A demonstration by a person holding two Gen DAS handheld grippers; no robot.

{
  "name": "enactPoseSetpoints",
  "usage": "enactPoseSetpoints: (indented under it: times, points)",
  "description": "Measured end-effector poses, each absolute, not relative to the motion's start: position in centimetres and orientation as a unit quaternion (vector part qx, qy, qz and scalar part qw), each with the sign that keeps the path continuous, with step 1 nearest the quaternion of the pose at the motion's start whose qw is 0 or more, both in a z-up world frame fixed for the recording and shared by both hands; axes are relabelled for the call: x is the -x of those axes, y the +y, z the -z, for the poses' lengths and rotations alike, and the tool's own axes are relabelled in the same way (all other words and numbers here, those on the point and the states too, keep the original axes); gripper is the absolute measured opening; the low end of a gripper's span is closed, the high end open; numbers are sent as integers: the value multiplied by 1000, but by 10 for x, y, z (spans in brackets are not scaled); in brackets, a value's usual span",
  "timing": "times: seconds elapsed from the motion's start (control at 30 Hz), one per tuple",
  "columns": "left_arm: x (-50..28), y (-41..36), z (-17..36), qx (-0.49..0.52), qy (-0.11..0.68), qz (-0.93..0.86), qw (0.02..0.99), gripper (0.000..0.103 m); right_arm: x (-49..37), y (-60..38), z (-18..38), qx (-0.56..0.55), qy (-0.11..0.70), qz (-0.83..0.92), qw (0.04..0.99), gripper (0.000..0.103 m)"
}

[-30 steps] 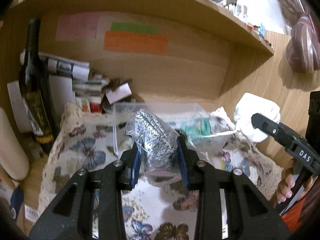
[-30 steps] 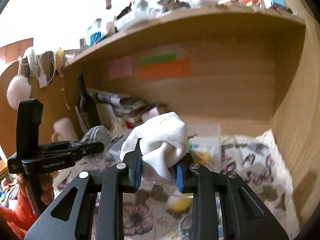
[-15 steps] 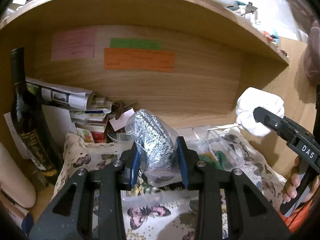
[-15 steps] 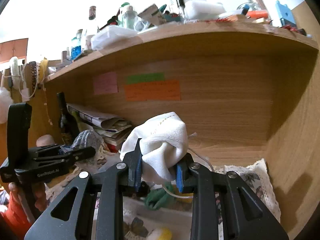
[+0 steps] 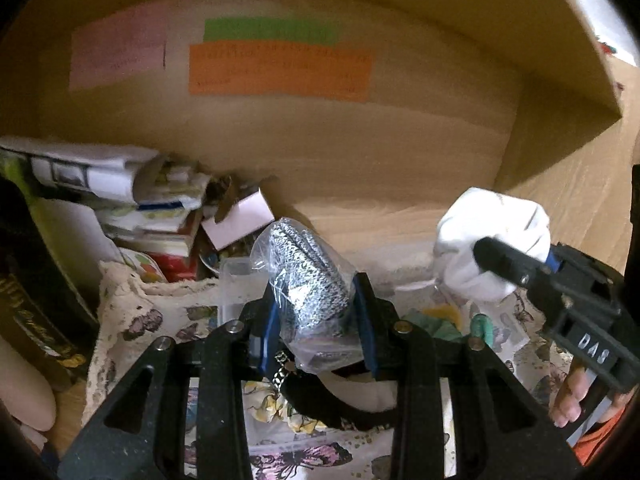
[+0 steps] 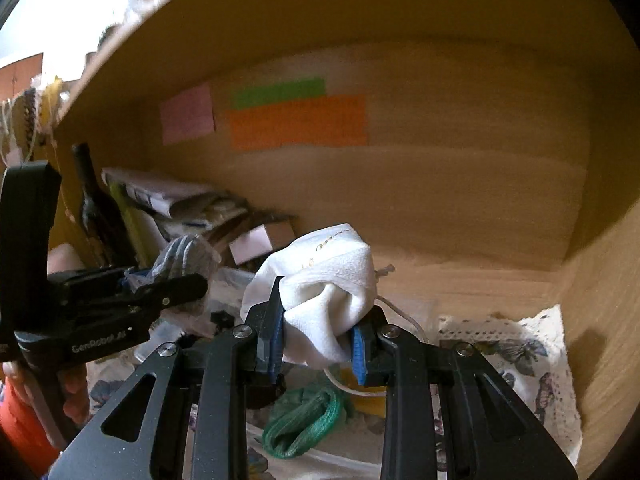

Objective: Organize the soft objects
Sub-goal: 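Lift the white cloth into the box with the right tool while the left drops the foil bag in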

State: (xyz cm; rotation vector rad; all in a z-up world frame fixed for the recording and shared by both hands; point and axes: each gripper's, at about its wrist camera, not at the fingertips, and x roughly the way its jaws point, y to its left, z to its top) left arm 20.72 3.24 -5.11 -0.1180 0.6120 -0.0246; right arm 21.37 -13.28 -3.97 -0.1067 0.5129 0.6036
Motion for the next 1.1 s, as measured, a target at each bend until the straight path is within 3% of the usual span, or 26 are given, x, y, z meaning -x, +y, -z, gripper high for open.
enactPoseSetpoints:
  times: [0.57, 0.67, 0.8, 1.1]
  points:
    - [-257, 28, 100, 53, 390, 12, 919, 35, -241, -111, 84, 104, 327, -268, 900, 26]
    - [-256, 28, 101, 52, 391, 11, 919, 41, -244, -109, 87, 105, 337, -265, 897, 33]
    - [-248, 32, 96, 57, 380, 1, 923, 64, -246, -109, 90, 102, 343, -261, 896, 59]
    - [-229, 40, 78, 65, 354, 3, 933, 66, -233, -116, 75, 103, 316, -252, 909, 80]
